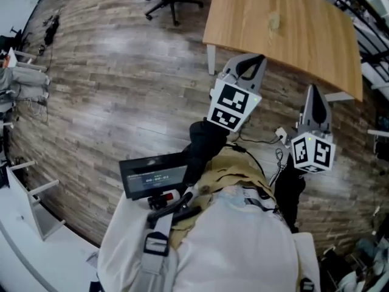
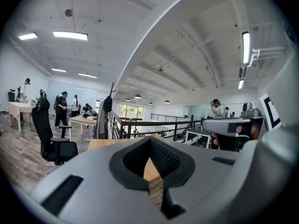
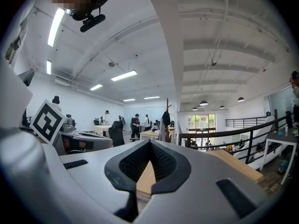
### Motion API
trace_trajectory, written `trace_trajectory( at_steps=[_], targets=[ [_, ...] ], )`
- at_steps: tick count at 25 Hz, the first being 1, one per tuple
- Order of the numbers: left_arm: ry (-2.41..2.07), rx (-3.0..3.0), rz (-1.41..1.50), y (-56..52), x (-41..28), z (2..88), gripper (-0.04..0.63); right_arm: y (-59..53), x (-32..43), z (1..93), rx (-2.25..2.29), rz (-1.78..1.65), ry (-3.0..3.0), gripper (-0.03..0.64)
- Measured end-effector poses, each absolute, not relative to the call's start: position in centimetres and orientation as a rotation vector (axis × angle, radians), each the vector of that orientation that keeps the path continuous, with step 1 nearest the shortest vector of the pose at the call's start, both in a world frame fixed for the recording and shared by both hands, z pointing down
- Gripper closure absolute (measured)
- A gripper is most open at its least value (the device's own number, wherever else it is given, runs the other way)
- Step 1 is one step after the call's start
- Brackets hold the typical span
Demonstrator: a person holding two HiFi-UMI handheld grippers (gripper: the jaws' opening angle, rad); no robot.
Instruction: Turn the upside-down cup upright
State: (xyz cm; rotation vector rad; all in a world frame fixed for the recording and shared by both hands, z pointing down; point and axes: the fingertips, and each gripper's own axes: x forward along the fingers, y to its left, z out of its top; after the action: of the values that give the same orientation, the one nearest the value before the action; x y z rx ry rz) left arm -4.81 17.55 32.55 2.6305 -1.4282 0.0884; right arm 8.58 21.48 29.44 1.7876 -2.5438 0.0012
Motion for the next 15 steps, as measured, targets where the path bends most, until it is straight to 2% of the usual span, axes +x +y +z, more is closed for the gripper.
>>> trace_trajectory(
  at_steps=[15],
  targets=[
    [-1.472,2.619,0.089,17.27,-5.45,32.22,0.594,20.63,8.3,29.5,1.784,0.017,-2.58,0.595]
  ],
)
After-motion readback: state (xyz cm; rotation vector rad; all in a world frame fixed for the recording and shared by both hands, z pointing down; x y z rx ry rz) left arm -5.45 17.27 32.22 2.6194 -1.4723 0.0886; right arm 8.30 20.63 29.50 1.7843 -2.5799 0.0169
